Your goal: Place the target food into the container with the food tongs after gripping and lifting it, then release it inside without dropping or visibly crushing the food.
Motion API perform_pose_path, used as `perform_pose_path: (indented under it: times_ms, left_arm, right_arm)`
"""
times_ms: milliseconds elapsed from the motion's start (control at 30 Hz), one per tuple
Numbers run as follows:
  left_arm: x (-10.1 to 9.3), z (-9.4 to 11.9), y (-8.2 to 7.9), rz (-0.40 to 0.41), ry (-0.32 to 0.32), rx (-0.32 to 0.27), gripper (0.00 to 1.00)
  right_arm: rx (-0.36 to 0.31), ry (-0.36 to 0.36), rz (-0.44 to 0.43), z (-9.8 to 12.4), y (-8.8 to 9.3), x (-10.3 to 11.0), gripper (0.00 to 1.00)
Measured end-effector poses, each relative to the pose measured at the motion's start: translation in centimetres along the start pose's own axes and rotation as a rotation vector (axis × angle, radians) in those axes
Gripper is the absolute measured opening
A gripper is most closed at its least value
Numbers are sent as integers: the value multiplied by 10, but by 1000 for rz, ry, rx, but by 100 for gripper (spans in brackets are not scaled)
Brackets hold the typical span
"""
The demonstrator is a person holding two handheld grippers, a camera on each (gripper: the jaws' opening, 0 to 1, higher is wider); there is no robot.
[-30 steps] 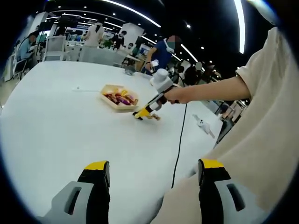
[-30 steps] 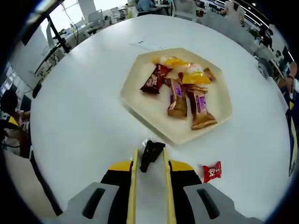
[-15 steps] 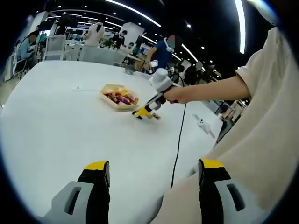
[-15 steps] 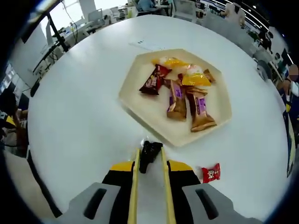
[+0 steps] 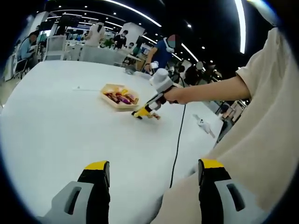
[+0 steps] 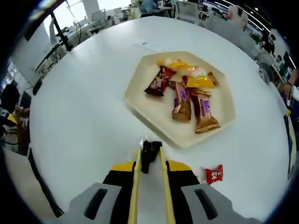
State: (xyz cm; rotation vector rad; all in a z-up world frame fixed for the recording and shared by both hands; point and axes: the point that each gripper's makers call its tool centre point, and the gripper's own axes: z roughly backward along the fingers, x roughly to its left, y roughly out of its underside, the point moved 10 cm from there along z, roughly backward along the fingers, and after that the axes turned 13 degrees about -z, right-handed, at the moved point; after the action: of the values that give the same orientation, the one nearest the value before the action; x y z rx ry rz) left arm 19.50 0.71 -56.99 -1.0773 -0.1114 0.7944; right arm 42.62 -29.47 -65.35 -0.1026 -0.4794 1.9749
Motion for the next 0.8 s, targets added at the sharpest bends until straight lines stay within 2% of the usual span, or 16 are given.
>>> perform_pose_path:
  times_ms: [233,267,333,400,500,567,800]
  left_arm:
    - [0,1,-2,-2,-3,-4,77]
    - [0,0,-2,-2,-3,-4,77]
    - [0,0,-2,-2,-2,-5,77]
    - [0,0,-2,-4,-1,-6,77]
    - [0,0,-2,-3,-1,-7,77]
    - [0,1,-1,-4,-1,-4,77]
    - [0,1,-1,-2,-2,-5,77]
  right_arm:
    - [-17,-16,-8,5,-3,1,24]
    - [-3,-32,-18,5,-2,3,24]
    - [-10,-14,4,6,-3,2,24]
    - [-12,-20,-43,5,-2,0,24]
    - [12,-18,12,3,-1,3,25]
    - [54,-32,25,0,0,3,25]
    - [43,-4,44,0,-5,9,25]
